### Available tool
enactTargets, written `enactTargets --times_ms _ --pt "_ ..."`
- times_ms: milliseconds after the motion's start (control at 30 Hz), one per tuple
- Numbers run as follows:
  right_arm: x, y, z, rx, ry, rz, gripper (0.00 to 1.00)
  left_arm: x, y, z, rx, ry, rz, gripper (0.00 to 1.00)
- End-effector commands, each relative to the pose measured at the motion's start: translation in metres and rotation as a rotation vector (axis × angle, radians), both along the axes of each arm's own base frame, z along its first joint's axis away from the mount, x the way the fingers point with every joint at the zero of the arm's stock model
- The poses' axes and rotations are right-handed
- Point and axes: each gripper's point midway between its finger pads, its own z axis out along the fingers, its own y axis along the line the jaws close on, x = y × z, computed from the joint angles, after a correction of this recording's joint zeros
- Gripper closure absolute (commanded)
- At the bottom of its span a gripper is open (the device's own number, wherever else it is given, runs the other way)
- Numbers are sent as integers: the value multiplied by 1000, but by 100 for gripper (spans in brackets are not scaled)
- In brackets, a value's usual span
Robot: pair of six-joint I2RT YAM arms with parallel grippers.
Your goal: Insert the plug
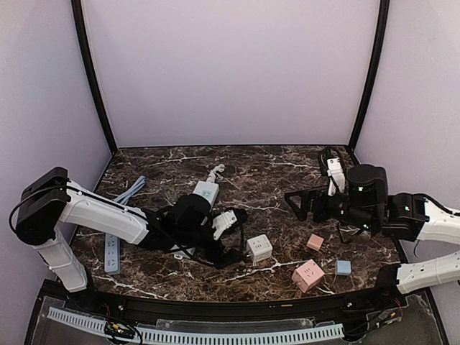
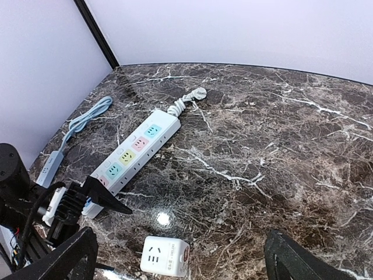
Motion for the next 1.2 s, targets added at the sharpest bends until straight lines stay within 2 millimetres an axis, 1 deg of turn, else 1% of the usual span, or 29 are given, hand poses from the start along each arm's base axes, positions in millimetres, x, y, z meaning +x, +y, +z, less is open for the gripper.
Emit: enactTargets --times_ms 0,33,67,100,133,167,233,333,500,900,967,1133,1167 --pt "-6 3 12 46 -57 49 1 4 -9 -6 56 -36 -13 1" --pt "-7 2 13 49 -60 51 1 7 -13 -5 69 -47 -5 1" --pt "-7 1 14 53 -64 50 1 8 -14 -11 88 -47 -4 1" --pt "-7 0 14 55 -65 48 1 8 -19 -8 90 -55 -6 1" --pt "-7 0 15 56 -66 47 1 7 -21 -14 101 -51 -12 1" --pt "-7 -1 13 53 -65 44 1 6 -25 -13 98 -56 -18 1" --pt "-6 1 12 49 -62 47 1 5 -30 -17 105 -57 -20 1" --pt "-6 4 8 40 -52 53 1 6 -36 -18 103 -60 -19 2" --pt "-5 8 4 26 -43 60 1 7 -41 -27 124 -57 -20 3" --pt "-6 9 3 24 -44 70 2 12 -52 -33 119 -79 -27 10" --pt "-6 9 2 22 -43 71 1 12 -54 -33 113 -84 -36 12" --pt "-6 9 2 18 -44 71 1 13 -56 -34 106 -101 -46 20" --pt "-6 9 1 17 -44 71 1 12 -57 -34 105 -102 -50 25"
